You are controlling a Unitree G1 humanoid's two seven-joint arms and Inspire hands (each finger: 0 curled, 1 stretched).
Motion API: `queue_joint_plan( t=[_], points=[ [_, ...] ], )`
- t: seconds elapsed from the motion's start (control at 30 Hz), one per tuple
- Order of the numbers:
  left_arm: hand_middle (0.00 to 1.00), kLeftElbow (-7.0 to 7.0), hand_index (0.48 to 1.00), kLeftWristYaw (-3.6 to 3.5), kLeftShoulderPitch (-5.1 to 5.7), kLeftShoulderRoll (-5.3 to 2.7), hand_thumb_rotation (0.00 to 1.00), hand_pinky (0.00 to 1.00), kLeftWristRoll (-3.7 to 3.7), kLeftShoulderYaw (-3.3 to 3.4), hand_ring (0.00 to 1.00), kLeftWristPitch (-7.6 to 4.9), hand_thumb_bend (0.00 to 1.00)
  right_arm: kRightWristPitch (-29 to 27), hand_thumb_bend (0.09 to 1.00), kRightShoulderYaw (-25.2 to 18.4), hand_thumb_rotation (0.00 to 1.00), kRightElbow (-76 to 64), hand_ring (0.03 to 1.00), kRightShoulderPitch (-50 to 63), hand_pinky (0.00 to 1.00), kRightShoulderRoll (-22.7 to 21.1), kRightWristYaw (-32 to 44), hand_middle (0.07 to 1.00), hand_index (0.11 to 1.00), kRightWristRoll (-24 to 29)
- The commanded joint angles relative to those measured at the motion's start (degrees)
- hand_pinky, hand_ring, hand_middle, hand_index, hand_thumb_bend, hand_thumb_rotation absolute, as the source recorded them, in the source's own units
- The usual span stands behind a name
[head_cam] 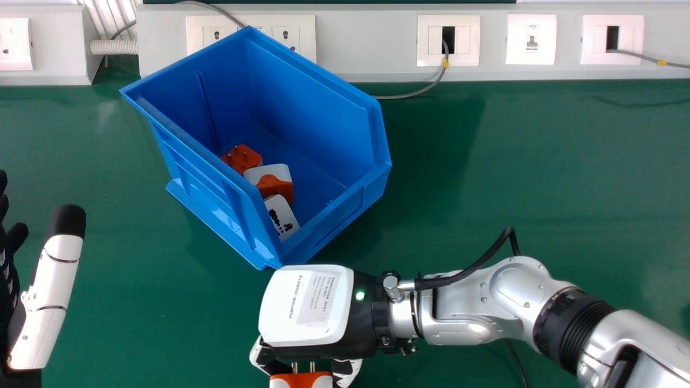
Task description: Pick all objects and put in blue box
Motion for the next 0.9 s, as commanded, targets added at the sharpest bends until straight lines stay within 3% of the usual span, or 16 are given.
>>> queue_joint_plan(
  t=[0.0, 0.2, 0.47, 0.87],
  points=[
    [1.0, -1.0, 1.0, 0.07, 0.02, 0.41, 0.86, 0.95, 0.04, 0.37, 1.0, -0.96, 0.68, -1.04, 0.511, 2.66, 0.11, 0.6, 0.047, 4.1, 0.02, 1.56, 1.94, 0.084, 0.468, -1.76],
    [1.0, -1.16, 1.0, 0.02, 0.2, 0.38, 0.86, 0.95, 0.05, 0.38, 1.0, -0.86, 0.68, -0.78, 0.511, 1.8, 0.11, 0.11, 0.049, 4.47, 0.02, 1.62, 5.02, 0.085, 0.468, -0.26],
    [1.0, -1.41, 1.0, 0.08, 0.56, 0.08, 0.86, 0.95, 0.33, -0.11, 1.0, -0.92, 0.69, 0.16, 0.512, 1.01, 0.11, -0.78, 0.052, 5.04, 0.02, 1.38, 6.0, 0.088, 0.468, 0.7],
    [1.0, -1.88, 1.0, 0.13, 0.69, 0.06, 0.86, 0.95, 0.23, -0.44, 1.0, -0.13, 0.7, 1.15, 0.511, -0.21, 0.11, -1.06, 0.062, 5.3, 0.03, 1.42, 3.56, 0.102, 0.468, 0.29]
  ],
)
